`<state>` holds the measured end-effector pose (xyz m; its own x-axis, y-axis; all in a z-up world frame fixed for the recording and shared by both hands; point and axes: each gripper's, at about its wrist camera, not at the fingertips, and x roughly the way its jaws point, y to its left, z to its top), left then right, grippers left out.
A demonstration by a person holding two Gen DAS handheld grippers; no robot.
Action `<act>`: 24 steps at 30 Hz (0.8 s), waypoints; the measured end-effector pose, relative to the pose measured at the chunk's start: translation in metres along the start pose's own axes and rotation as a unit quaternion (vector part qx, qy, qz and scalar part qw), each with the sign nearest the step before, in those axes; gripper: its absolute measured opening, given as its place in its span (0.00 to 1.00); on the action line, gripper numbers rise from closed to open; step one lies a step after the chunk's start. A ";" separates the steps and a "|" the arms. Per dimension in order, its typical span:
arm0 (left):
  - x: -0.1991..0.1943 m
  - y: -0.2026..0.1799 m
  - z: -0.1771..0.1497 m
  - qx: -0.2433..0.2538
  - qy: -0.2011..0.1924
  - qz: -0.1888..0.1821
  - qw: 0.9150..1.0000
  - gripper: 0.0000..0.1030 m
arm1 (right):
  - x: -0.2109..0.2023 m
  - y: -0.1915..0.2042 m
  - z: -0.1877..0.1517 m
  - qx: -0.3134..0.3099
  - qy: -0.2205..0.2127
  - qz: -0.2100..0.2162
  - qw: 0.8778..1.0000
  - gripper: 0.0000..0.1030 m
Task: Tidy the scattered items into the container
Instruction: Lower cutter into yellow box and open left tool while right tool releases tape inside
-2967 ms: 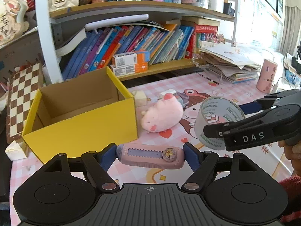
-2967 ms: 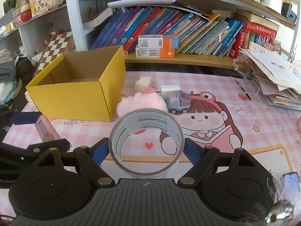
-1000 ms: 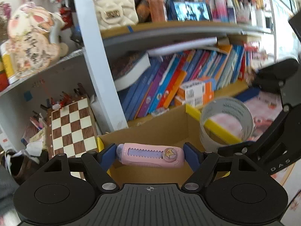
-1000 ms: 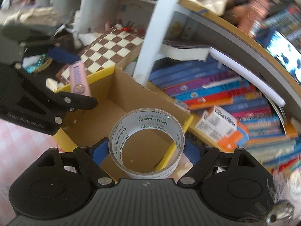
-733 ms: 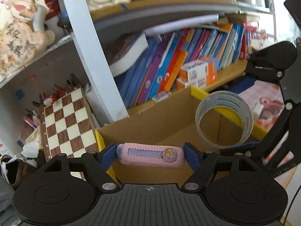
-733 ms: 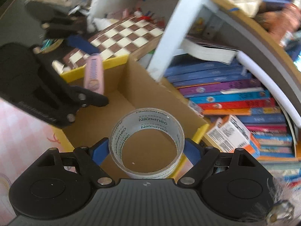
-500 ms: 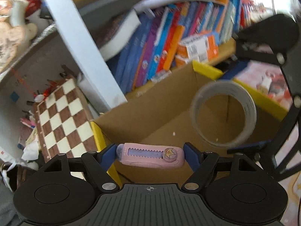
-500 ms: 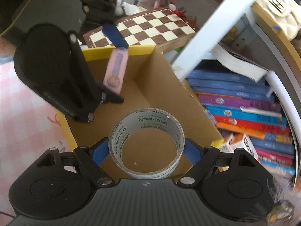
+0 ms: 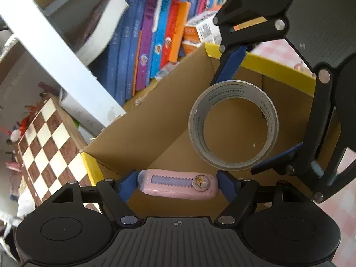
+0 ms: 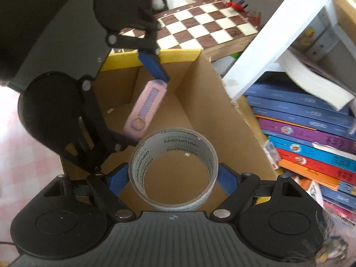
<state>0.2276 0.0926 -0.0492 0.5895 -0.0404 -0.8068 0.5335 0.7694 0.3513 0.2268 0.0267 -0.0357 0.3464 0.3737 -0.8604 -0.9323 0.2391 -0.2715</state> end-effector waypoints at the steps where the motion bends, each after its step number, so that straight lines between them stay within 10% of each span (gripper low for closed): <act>1: 0.003 0.000 0.001 0.007 0.007 -0.007 1.000 0.76 | 0.003 -0.004 0.001 0.004 0.007 0.015 1.000 0.81; 10: 0.021 0.005 -0.001 0.023 0.049 -0.039 0.998 0.76 | 0.026 -0.031 -0.003 0.060 0.046 0.125 0.989 0.81; 24: 0.036 0.002 0.001 0.046 0.082 -0.063 0.994 0.76 | 0.049 -0.014 -0.008 -0.008 0.102 0.059 0.993 0.81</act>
